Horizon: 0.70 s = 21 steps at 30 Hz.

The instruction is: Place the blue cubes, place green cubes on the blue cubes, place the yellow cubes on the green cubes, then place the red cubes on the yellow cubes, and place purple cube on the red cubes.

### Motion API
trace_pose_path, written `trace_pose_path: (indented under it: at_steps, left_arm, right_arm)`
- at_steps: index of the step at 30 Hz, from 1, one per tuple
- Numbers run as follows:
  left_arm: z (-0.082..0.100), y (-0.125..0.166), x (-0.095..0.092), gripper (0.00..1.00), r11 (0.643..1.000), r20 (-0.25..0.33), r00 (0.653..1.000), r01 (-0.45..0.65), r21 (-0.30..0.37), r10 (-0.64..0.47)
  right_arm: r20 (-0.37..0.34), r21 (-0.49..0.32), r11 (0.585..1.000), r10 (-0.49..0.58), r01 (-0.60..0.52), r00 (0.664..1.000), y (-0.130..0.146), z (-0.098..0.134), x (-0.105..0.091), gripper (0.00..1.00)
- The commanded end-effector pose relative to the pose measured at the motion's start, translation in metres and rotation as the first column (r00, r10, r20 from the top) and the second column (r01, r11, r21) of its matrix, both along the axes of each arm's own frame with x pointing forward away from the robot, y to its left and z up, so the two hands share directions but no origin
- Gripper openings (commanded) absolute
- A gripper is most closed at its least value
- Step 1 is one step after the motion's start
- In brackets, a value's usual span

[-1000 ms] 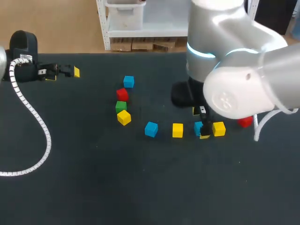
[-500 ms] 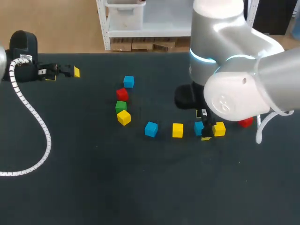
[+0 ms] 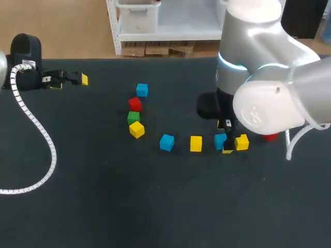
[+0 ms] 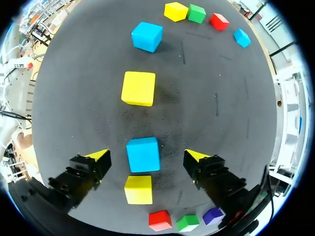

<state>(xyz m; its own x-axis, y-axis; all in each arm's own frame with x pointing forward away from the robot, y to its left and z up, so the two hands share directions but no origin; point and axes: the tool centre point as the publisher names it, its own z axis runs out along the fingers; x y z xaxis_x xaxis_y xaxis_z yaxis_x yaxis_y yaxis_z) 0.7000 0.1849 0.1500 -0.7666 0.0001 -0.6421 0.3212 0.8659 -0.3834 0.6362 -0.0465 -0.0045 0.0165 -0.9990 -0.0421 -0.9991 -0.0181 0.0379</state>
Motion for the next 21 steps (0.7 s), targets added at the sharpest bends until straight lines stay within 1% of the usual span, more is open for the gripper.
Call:
trace_pose_path:
  at_steps: [1, 2, 6, 7, 8, 11, 12, 13, 14, 15, 21]
  left_arm:
    - [0.000, 0.000, 0.000, 1.00, 1.000, 0.000, 1.000, 0.000, 0.000, 0.000]
    - [0.000, 0.000, 0.000, 1.00, 1.000, 0.000, 1.000, 0.000, 0.000, 0.000]
    - [0.000, 0.000, 0.000, 1.00, 1.000, 0.000, 1.000, 0.000, 0.000, 0.000]
    - [0.000, 0.000, 0.000, 1.00, 1.000, 0.000, 1.000, 0.000, 0.000, 0.000]
    - [0.000, 0.000, 0.000, 1.00, 1.000, 0.000, 1.000, 0.000, 0.000, 0.000]
    - [0.000, 0.000, 0.000, 1.00, 1.000, 0.000, 1.000, 0.000, 0.000, 0.000]
    - [0.000, 0.000, 0.000, 1.00, 1.000, 0.000, 1.000, 0.000, 0.000, 0.000]
    - [0.000, 0.000, 0.000, 1.00, 1.000, 0.000, 1.000, 0.000, 0.000, 0.000]
    - [0.000, 0.000, 0.000, 1.00, 1.000, 0.000, 1.000, 0.000, 0.000, 0.000]
    - [0.000, 0.000, 0.000, 1.00, 1.000, 0.000, 1.000, 0.000, 0.000, 0.000]
    - [0.000, 0.000, 0.000, 1.00, 1.000, 0.000, 1.000, 0.000, 0.000, 0.000]
  right_arm:
    - [0.005, 0.003, 1.000, 0.010, -0.010, 1.000, 0.001, -0.001, -0.002, 0.64]
    - [0.004, 0.002, 1.000, 0.012, -0.012, 1.000, 0.002, -0.002, -0.002, 0.48]
    - [0.002, 0.002, 1.000, 0.016, -0.016, 1.000, 0.005, -0.003, -0.001, 0.40]
    - [0.003, 0.002, 1.000, 0.017, -0.017, 1.000, 0.006, -0.003, -0.001, 0.36]
    - [0.003, 0.003, 1.000, 0.019, -0.019, 1.000, 0.007, -0.003, -0.001, 0.31]
    - [0.003, 0.004, 1.000, 0.021, -0.021, 1.000, 0.008, -0.003, -0.001, 0.22]
    - [0.003, 0.004, 1.000, 0.021, -0.021, 1.000, 0.008, -0.003, -0.001, 0.16]
    - [0.003, 0.003, 1.000, 0.021, -0.021, 1.000, 0.009, -0.002, -0.001, 0.07]
    - [0.000, 0.001, 1.000, 0.017, -0.017, 1.000, 0.009, -0.002, -0.001, 0.02]
    - [-0.002, -0.002, 1.000, 0.014, -0.014, 1.000, 0.009, -0.002, -0.001, 0.00]
    - [-0.007, -0.012, 1.000, 0.004, -0.004, 1.000, 0.013, 0.005, 0.005, 0.00]
